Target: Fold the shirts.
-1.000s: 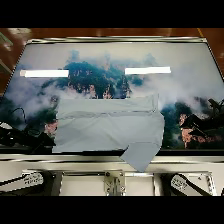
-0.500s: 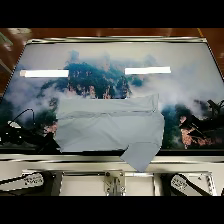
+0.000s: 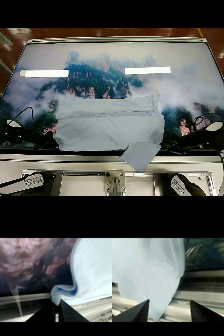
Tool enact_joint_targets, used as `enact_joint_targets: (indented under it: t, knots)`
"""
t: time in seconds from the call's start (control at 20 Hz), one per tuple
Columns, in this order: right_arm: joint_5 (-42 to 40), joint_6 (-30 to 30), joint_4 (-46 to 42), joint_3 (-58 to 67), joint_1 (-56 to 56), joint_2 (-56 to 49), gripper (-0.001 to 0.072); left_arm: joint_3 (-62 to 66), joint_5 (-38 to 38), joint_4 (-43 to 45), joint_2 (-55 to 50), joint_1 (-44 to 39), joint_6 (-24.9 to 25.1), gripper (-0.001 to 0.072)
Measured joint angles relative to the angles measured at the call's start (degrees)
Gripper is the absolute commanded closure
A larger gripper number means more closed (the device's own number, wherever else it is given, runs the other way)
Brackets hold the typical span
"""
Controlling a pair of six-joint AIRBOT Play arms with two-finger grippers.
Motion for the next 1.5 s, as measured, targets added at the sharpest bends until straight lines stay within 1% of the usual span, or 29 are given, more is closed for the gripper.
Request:
enact_joint_targets:
  t: [0.15, 0.25, 0.3, 0.45, 0.5, 0.6, 0.8, 0.9, 0.95, 1.0, 1.05, 1.15, 1.25, 1.35, 1.5]
  knots:
    - [-4.2, 0.6, 2.2, -5.2, 3.6, 1.2, 0.0129, 0.0, -0.6, -0.3, 1.0, 0.0, 0.3, 0.0655]
    - [-6.6, 1.8, 2.1, -6.8, 5.1, 1.5, 0.0129, 0.0, -0.8, -0.4, 1.4, 0.0, 0.4, 0.0655]
    - [-7.7, 2.4, 1.9, -7.3, 5.6, 1.5, 0.0160, 0.0, -0.8, -0.5, 1.4, 0.0, 0.5, 0.0655]
    - [-9.4, 3.8, 1.6, -8.3, 6.4, 0.5, 0.0165, 0.0, -0.8, -0.6, 1.6, 0.0, 0.8, 0.0656]
    - [-10.0, 4.1, 1.6, -8.6, 6.5, -0.3, 0.0257, 0.0, -0.8, -0.6, 1.6, 0.0, 0.8, 0.0655]
    - [-11.5, 4.5, 2.1, -8.9, 6.7, -1.7, 0.0336, 0.0, -0.8, -0.7, 1.6, 0.0, 0.9, 0.0655]
    - [-12.9, 4.5, 4.3, -9.1, 9.4, -3.3, 0.0337, 0.0, -0.7, -0.7, 1.6, 0.0, 0.9, 0.0656]
    - [-14.1, 4.5, 4.7, -9.2, 12.4, -3.6, 0.0505, 0.0, -0.5, -0.7, 1.6, 0.0, 0.9, 0.0655]
    - [-14.6, 4.5, 4.5, -9.2, 13.7, -3.7, 0.0549, 0.0, -0.5, -0.7, 1.6, 0.0, 0.9, 0.0655]
    - [-14.9, 4.8, 4.3, -9.2, 14.7, -3.8, 0.0618, 0.0, -0.5, -0.7, 1.6, 0.0, 0.9, 0.0655]
    - [-14.8, 5.0, 4.3, -9.1, 15.5, -3.8, 0.0653, 0.2, -0.5, -0.7, 1.6, 0.0, 0.9, 0.0656]
    - [-14.6, 5.1, 4.1, -8.3, 16.4, -3.8, 0.0653, 1.0, -0.5, -0.7, 1.7, 0.0, 1.0, 0.0656]
    - [-13.3, 4.8, 4.3, -6.0, 16.9, -3.4, 0.0653, 3.1, -1.4, -1.4, 1.9, 0.0, 3.1, 0.0656]
    - [-12.2, 4.5, 4.8, -1.5, 17.1, -2.8, 0.0654, 6.7, -3.4, -3.4, 2.3, 0.0, 5.9, 0.0656]
    - [-12.4, 5.0, 7.0, 6.8, 17.3, -3.1, 0.0654, 14.0, -5.4, -6.0, 2.4, -0.3, 7.2, 0.0657]
